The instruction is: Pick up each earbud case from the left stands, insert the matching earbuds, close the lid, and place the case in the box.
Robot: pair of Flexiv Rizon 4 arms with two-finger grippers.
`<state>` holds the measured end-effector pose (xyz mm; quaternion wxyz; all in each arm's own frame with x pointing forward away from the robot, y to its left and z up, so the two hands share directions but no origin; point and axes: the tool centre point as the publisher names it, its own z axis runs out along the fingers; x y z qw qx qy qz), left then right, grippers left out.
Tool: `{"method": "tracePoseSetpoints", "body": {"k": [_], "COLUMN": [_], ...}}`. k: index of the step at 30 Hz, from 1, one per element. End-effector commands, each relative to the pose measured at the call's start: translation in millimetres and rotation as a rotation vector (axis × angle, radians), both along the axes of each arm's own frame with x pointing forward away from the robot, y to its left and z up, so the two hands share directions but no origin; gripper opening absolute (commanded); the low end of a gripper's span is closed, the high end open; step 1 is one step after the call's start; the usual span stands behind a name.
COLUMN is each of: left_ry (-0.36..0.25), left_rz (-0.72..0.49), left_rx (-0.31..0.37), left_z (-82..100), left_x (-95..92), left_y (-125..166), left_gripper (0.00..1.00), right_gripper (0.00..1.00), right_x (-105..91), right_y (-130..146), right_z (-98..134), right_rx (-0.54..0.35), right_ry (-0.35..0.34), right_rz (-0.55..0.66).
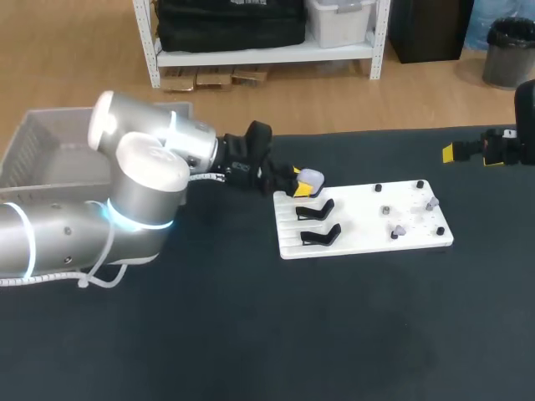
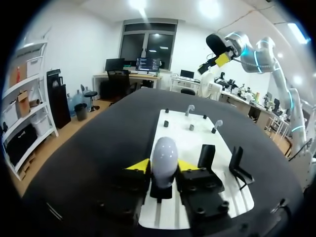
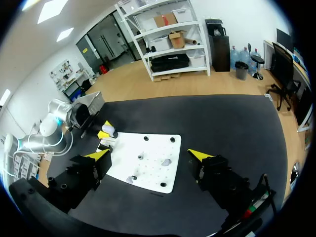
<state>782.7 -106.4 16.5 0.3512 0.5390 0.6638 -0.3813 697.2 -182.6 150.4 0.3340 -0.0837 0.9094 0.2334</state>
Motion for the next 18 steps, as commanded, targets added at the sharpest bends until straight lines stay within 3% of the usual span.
{"method": "tracePoseSetpoints", "body": {"k": [1, 7, 18], "left_ry": [0.005, 0.005, -0.049], "left_rz": [-0.005, -0.004, 0.012], "left_rx": [0.000, -0.005, -0.021], "left_z": [-1.1, 3.0, 44.6], "left_x": [3.5, 4.2, 0.8], "left_y": [0, 3, 11], "left_gripper": [0.00, 0.00, 0.00], "right_gripper": [1.00, 1.00, 1.00], "right_x": [0.3, 0.3, 0.3], "right_y": [-1, -1, -1], "right_z": [0, 0, 0], "right_rx": [0.001, 0.001, 0.001], "right_ry": [0.000, 0.000, 0.000], "right_rz": [0.002, 0.002, 0.002]}}
